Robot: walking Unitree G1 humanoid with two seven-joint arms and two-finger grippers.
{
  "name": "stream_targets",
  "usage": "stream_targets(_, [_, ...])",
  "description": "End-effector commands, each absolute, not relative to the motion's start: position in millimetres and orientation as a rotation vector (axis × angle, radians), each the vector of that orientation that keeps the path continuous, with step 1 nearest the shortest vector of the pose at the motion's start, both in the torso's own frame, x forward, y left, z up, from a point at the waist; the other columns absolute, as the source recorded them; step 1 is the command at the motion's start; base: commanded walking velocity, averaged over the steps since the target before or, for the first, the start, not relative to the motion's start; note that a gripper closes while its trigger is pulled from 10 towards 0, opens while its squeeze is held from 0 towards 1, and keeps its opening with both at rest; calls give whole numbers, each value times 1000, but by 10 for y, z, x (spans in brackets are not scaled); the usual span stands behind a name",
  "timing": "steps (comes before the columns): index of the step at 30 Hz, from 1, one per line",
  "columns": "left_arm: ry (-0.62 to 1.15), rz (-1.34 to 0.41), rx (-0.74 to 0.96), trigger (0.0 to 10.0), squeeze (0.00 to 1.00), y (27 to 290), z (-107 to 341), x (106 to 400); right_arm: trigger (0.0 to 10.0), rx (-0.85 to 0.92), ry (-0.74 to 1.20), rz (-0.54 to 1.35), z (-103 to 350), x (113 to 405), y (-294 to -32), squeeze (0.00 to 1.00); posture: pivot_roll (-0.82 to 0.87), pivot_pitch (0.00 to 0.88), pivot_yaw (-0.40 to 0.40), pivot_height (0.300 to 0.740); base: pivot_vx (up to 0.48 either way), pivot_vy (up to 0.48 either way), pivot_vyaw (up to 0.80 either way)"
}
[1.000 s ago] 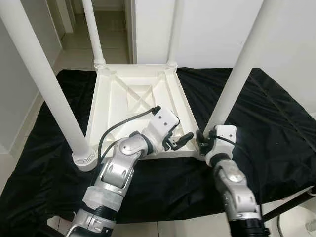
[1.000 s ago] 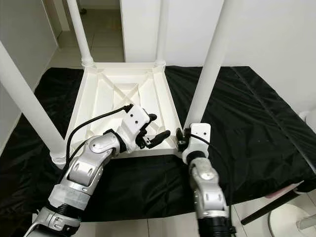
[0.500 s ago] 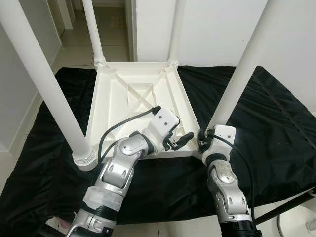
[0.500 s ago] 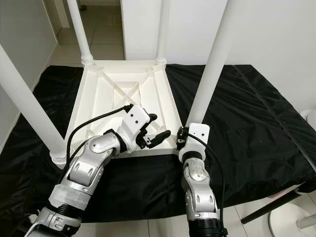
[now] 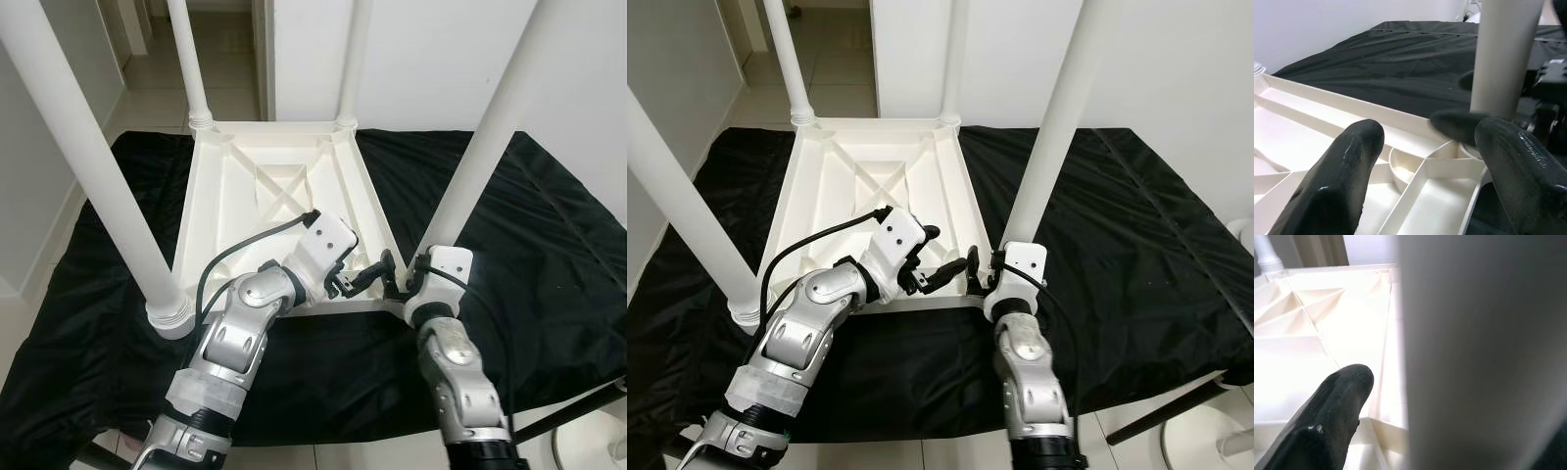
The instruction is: Building children table
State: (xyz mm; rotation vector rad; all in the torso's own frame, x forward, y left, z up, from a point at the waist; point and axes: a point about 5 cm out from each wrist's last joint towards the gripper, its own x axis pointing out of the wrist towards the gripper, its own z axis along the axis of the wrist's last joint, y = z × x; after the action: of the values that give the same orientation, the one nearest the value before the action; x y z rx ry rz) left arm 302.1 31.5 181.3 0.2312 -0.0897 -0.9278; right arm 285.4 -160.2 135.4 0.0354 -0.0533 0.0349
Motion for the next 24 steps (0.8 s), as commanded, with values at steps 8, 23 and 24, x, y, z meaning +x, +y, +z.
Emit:
stream_targets(8, [-100,-804,238,10000,0,361,1804,3061,10000,-11,6,178,1232,2879,-1743,0,-27,0,-16,740,0,0,0])
stream_targets(23, [-107,-824,252,10000,0,330,1815,3077,10000,-148,11,546,1286,2928,-1878,0,-40,0,3,740,0,0,0])
stream_targets(24, [-109,-828,253,10000,0,316,1817,3075,10000,-166,15,561,1302,2975,-1894,0,-39,0,0,740,0,0,0])
